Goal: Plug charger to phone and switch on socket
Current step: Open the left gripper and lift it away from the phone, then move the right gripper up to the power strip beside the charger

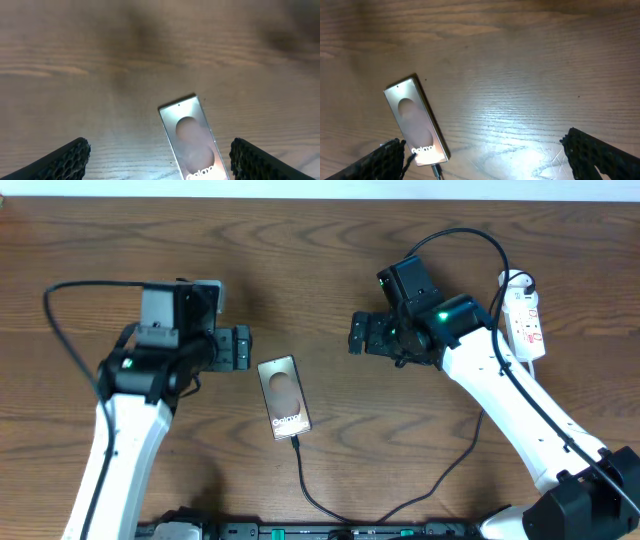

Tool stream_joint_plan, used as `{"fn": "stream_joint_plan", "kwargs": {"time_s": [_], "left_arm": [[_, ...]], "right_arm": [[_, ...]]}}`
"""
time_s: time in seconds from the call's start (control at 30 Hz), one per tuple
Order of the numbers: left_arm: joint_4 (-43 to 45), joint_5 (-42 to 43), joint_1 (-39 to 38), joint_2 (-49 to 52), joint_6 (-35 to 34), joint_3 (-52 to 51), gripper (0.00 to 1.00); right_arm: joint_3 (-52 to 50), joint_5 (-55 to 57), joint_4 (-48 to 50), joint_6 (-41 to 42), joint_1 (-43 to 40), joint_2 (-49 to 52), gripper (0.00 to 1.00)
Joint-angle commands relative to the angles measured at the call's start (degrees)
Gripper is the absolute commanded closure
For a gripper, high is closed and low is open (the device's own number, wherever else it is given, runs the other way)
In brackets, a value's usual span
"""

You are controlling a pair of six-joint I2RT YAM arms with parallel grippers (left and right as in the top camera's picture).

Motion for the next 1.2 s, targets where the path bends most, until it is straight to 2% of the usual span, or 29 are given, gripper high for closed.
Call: {"fn": "stream_joint_plan", "kwargs": {"time_s": [0.0,0.7,0.93,1.17], "left_arm": [[-0.2,-1.0,0.2,-2.6,2.1,0.8,0.1],[-0.2,-1.0,0.2,-2.8,2.1,0.8,0.09],[-0.2,-1.0,0.2,-2.8,2.1,0.8,0.09],[-0.2,-1.0,0.2,-2.8,2.1,0.8,0.09]], "right_arm": [[0.4,0.9,0.0,0.4,0.2,-1.0,0.01],[0.4,2.1,0.4,-0.1,0.2,-1.0,0.01],[3.5,-9.8,0.0,-8.2,-1.8,-2.9,0.01],[11.9,-13.4,-9.2,-16.1,-11.5,-7.4,0.01]]}}
